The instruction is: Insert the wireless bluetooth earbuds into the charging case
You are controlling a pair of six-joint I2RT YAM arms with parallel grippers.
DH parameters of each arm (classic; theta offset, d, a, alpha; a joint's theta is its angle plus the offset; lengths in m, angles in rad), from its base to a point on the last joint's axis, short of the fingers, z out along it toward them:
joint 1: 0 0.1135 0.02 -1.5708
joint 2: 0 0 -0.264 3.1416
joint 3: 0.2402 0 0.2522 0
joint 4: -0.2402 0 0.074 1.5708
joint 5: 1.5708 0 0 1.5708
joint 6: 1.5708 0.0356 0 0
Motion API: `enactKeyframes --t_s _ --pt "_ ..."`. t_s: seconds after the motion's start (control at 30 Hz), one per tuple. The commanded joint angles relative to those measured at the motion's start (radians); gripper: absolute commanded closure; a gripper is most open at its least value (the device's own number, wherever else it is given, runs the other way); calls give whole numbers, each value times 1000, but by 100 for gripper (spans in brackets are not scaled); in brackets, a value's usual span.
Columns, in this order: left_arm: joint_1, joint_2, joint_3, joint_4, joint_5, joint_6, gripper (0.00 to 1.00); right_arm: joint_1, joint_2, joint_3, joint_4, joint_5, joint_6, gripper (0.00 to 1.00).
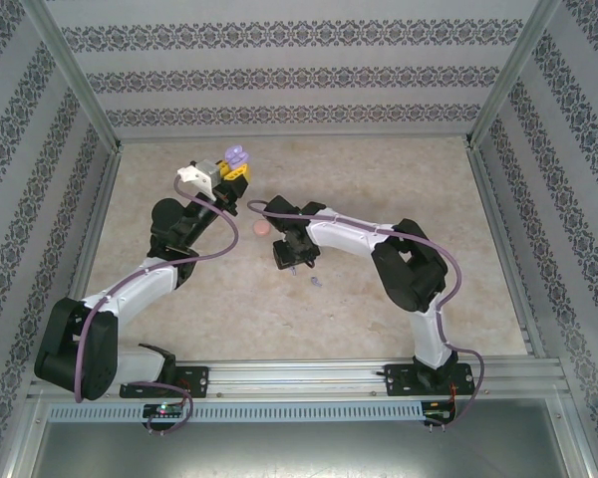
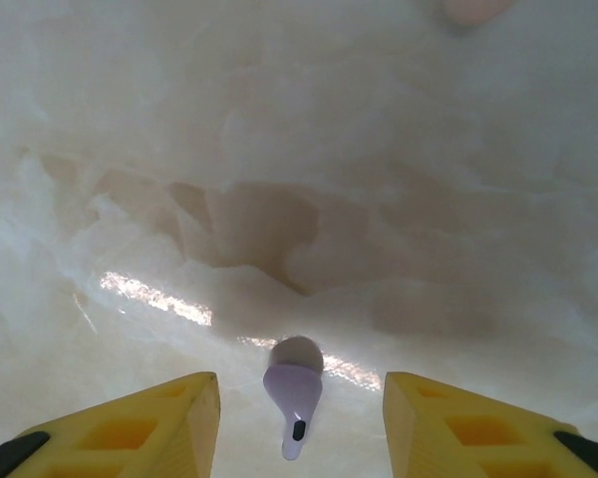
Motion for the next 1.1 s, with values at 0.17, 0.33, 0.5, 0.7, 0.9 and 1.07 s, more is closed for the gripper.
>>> enactKeyframes --t_s 0.17,0.33,0.5,0.7,0.9,1.07 --pt "15 -29 -13 68 15 -32 100 23 52 45 -54 51 8 55" --pt "16 -31 -18 68 16 -30 100 26 72 54 -58 53 16 57" --pt "17 -29 -20 67 21 -27 100 29 86 65 -58 53 23 59" --pt "17 -25 -25 69 21 -25 100 33 96 70 -62 52 34 63" --pt "17 -20 -24 70 21 -23 100 37 94 62 -72 55 52 65" --pt "17 -15 -23 69 25 -23 100 43 93 52 -69 53 58 67"
